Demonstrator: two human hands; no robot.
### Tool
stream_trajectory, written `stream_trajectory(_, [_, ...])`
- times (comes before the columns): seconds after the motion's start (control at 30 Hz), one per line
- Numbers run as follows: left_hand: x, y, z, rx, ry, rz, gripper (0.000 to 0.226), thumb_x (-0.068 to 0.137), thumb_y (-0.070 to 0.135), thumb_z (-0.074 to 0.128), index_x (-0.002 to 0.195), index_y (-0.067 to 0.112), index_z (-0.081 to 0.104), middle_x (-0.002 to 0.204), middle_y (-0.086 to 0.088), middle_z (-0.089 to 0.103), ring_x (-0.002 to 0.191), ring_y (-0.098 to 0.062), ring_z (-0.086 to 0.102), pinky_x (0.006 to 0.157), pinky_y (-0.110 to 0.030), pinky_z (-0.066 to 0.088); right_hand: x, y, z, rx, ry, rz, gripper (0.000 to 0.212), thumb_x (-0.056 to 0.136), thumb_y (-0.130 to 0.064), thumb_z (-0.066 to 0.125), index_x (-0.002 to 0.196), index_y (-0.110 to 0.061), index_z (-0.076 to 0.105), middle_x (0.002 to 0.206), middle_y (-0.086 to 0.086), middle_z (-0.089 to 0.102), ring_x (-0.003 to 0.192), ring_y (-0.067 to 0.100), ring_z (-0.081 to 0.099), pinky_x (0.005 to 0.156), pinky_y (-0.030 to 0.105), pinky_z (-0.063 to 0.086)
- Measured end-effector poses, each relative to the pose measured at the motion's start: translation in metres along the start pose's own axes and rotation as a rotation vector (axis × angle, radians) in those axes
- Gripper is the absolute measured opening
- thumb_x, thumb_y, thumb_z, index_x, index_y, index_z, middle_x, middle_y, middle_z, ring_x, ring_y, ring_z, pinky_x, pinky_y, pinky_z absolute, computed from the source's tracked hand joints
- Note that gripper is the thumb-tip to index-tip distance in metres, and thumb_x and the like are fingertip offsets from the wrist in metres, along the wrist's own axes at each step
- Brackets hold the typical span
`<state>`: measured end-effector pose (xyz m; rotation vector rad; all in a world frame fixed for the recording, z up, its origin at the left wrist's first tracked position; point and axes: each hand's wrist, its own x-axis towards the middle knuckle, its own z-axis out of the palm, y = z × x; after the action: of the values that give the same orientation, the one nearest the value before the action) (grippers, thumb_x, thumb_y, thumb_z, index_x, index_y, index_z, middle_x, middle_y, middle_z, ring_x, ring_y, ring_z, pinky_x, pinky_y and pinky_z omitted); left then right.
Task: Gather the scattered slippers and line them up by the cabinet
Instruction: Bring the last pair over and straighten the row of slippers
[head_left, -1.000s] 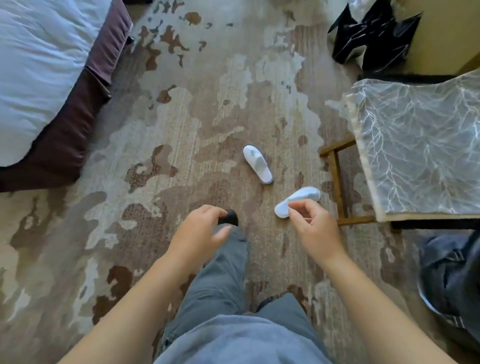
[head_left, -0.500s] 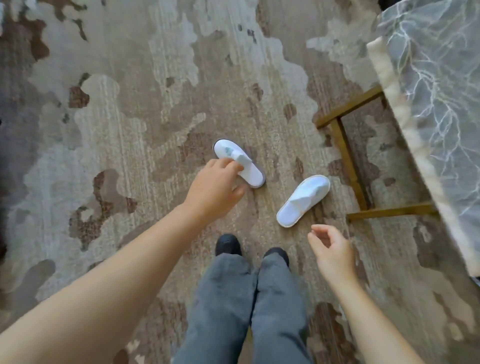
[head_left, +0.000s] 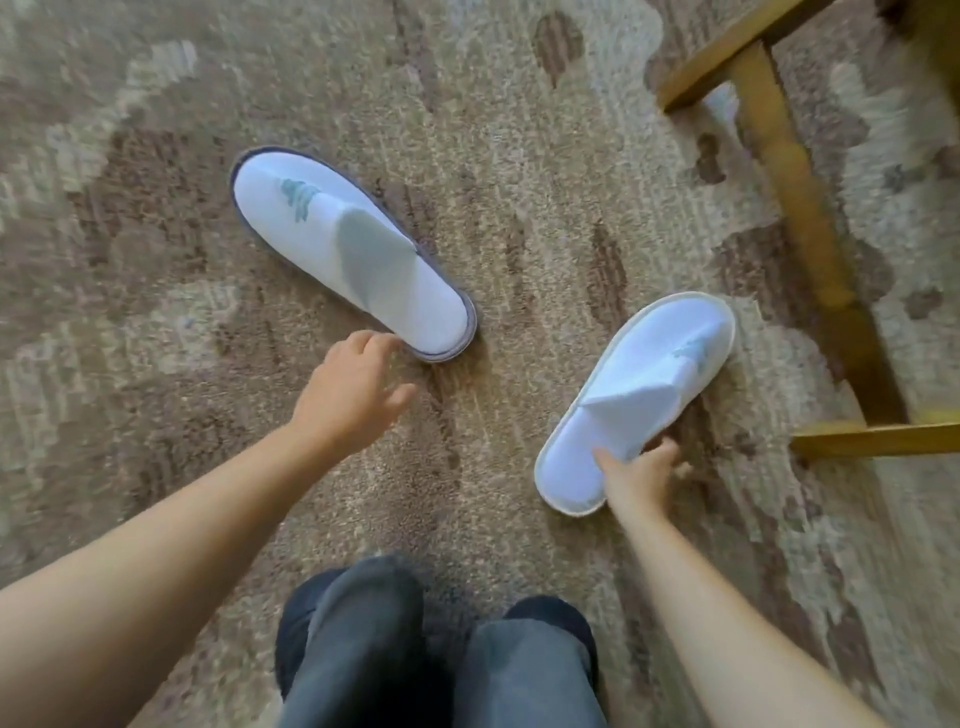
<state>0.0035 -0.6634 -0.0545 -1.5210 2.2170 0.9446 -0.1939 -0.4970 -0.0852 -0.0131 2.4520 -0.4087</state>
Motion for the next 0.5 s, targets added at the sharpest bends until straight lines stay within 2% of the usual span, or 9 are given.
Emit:
stream_trajectory(0.13, [0.014, -0.008, 0.027, -0.083, 0.031, -0.047, 0.059, 0.083, 0.029, 0.058, 0.134, 0.01, 0.034, 0.138, -0.017, 0.041, 0.126, -0.032, 0.038, 0.102, -0.044, 0.035, 0.019, -0.001, 0.016, 0.05, 0.066, 0.017, 0.084, 0.062, -0.02, 0.08, 0.125, 0.004, 0.029, 0.133, 0.028, 0.033, 0.122, 0.039, 0.037, 0.098, 0.042, 0.035])
stream_trajectory(0.23, [0.012, -0.004, 0.03, -0.214, 0.081, -0.142, 0.061, 0.082, 0.03, 0.061, 0.133, 0.01, 0.034, 0.136, -0.016, 0.043, 0.124, -0.029, 0.042, 0.102, -0.041, 0.036, 0.015, -0.005, 0.014, 0.218, 0.122, -0.028, 0.081, 0.06, -0.008, 0.08, 0.125, 0.007, 0.033, 0.129, 0.027, 0.044, 0.117, 0.036, 0.047, 0.095, 0.038, 0.038])
stream_trajectory(0.3, [0.011, 0.0, 0.03, -0.323, 0.121, -0.241, 0.064, 0.081, 0.032, 0.062, 0.133, 0.009, 0.033, 0.137, -0.014, 0.043, 0.125, -0.027, 0.042, 0.103, -0.04, 0.035, 0.007, -0.01, 0.01, 0.306, 0.105, -0.053, 0.06, 0.068, -0.005, 0.074, 0.116, 0.006, 0.04, 0.12, 0.024, 0.053, 0.106, 0.031, 0.054, 0.081, 0.034, 0.042])
stream_trajectory(0.37, [0.015, 0.004, 0.032, -0.448, 0.148, -0.323, 0.07, 0.079, 0.034, 0.063, 0.134, 0.008, 0.029, 0.141, -0.013, 0.04, 0.128, -0.027, 0.039, 0.104, -0.04, 0.033, 0.0, -0.021, 0.006, 0.343, 0.072, -0.123, 0.033, 0.075, -0.009, 0.067, 0.1, 0.0, 0.047, 0.103, 0.019, 0.058, 0.089, 0.024, 0.054, 0.07, 0.028, 0.036])
stream_trajectory(0.5, [0.036, 0.015, 0.038, -0.659, 0.24, -0.467, 0.085, 0.073, 0.034, 0.07, 0.136, 0.003, 0.022, 0.142, -0.018, 0.035, 0.13, -0.031, 0.035, 0.106, -0.041, 0.031, -0.003, -0.047, 0.004, 0.38, 0.043, -0.318, 0.022, 0.078, -0.01, 0.065, 0.092, -0.003, 0.05, 0.089, 0.011, 0.056, 0.081, 0.019, 0.051, 0.06, 0.022, 0.031])
